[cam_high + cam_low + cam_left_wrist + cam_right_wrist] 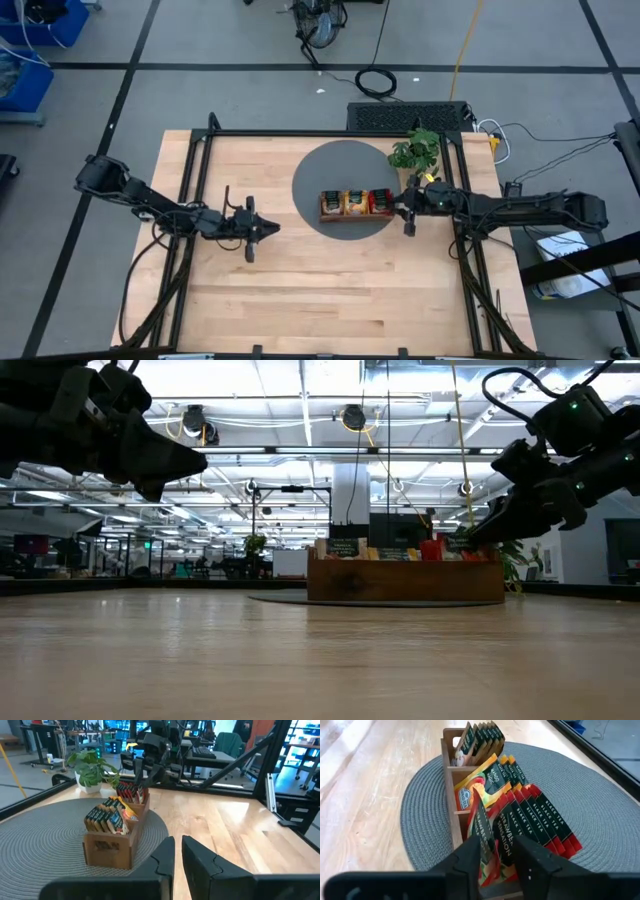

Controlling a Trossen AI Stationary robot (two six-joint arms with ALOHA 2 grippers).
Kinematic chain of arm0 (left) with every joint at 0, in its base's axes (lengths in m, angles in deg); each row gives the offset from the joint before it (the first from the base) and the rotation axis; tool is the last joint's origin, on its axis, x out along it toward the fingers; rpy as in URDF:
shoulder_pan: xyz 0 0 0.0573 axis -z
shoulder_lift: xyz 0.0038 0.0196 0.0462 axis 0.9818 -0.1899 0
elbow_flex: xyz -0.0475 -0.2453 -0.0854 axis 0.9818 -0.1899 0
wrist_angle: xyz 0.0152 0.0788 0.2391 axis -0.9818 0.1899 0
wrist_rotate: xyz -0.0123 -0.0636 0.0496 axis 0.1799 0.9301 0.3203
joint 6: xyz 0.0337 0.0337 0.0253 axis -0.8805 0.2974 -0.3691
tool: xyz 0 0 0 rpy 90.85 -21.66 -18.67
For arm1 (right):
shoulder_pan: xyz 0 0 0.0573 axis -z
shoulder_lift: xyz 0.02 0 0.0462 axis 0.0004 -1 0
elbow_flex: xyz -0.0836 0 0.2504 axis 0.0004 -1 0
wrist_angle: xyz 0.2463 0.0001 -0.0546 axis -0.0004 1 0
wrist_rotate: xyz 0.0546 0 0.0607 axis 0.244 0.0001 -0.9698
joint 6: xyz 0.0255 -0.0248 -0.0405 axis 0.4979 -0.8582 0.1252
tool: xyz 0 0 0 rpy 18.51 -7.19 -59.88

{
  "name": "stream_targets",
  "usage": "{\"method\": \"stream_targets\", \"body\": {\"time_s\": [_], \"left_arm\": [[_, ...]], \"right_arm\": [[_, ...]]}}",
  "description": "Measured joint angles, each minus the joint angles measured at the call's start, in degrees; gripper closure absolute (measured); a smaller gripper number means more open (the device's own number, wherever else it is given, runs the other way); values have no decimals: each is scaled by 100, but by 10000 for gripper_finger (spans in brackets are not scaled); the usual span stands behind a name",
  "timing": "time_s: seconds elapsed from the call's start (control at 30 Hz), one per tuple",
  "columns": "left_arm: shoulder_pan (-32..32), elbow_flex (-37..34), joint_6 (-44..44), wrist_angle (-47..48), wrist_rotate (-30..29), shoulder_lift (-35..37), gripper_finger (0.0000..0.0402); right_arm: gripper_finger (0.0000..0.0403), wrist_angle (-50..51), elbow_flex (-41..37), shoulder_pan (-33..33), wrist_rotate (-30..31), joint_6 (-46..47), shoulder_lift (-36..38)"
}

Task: Pick & Place Tea
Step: Put the red tea bag into the right section of the wooden organiser, then return to Home Position

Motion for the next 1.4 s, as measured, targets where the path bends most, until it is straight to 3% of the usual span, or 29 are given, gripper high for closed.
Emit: {"method": "stream_targets", "body": {"time_s": [0.3,0.6,0.7,0.83,0.9,0.97,1.17,1.4], "left_arm": [[26,0,-428,-144,-1,2,360],[-128,157,-720,-347,-12,333,360],[-114,703,-1118,673,-13,658,361],[-47,1959,-1815,3553,-210,1343,379],[-52,2558,-1976,4848,-401,1700,394],[-55,2917,-2005,5491,-412,2002,396],[2,2866,-2641,5839,281,3152,397],[-296,1686,-2962,4903,596,4955,398]], "right_arm": [[283,13,0,0,13,40,301],[299,193,0,0,-119,172,1370],[326,1007,191,-30,-219,156,1781],[387,2621,875,-120,125,126,2340],[396,2788,992,-195,81,176,2582],[392,2766,990,-270,-173,257,2827],[401,2460,750,-555,-545,381,3414],[402,1728,-2,-858,-533,633,4414]]}}
